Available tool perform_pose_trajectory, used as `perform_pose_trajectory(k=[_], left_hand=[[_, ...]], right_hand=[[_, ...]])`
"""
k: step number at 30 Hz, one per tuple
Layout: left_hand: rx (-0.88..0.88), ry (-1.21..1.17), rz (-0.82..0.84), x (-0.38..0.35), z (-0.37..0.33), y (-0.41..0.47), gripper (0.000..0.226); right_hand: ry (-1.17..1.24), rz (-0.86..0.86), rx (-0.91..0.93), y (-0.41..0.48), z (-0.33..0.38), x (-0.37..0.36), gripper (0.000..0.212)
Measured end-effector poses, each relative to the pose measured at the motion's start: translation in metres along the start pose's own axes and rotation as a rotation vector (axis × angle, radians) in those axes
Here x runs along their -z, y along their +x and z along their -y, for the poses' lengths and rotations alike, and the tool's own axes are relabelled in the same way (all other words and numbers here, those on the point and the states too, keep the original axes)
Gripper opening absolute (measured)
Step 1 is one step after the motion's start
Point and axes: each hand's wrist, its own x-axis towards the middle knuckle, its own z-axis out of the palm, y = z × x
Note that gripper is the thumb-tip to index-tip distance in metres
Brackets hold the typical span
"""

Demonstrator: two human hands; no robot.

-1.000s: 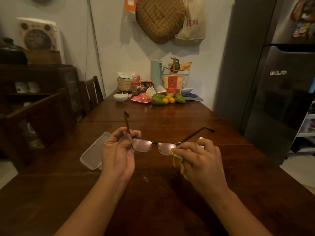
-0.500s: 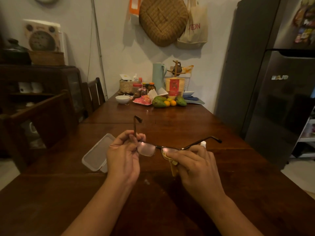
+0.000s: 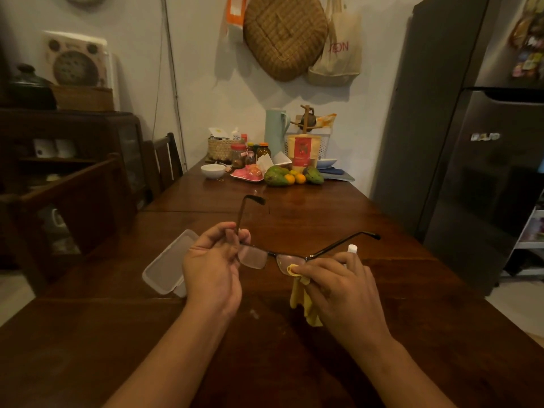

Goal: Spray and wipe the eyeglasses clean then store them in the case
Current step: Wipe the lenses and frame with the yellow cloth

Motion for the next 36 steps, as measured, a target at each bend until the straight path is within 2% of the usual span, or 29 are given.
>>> perform_pose_trajectory(k=[6,10,16,19,26,30,33,36], left_hand=[[-0.262,0.272,-0.045,0.004,0.000,0.004,0.023],[-0.437,0.465,-0.051,0.011,0.004,0.009,0.025],[-0.606,0.746,0.119,0.021,0.012,0.007,0.036],[-0.685,0.902,0.224,0.023,0.016,0.006,0.034],[-0.655,1.252,0.504,0.029,0.028,0.010,0.035],[-0.694,1.484,0.636,0.029,0.031,0.012,0.020],[-0.630,1.641,0.705,0.025,0.032,0.012,0.025],[-0.526,1.704,0.771,0.023,0.030,0.013,0.031]], right_hand=[[0.214,0.052,-0.145,0.000,-0.003,0.001,0.027],[0.354,0.122,-0.168,-0.001,-0.002,0.002,0.030],[0.411,0.552,-0.093,0.002,0.025,-0.003,0.029],[0.361,0.648,-0.038,0.001,0.037,-0.010,0.032],[0.390,0.717,0.103,0.000,0.042,-0.009,0.035],[0.424,0.761,0.105,0.002,0.033,-0.002,0.030],[0.494,0.752,0.066,0.002,0.024,0.008,0.031],[0.590,0.656,-0.051,0.003,0.017,0.016,0.035]])
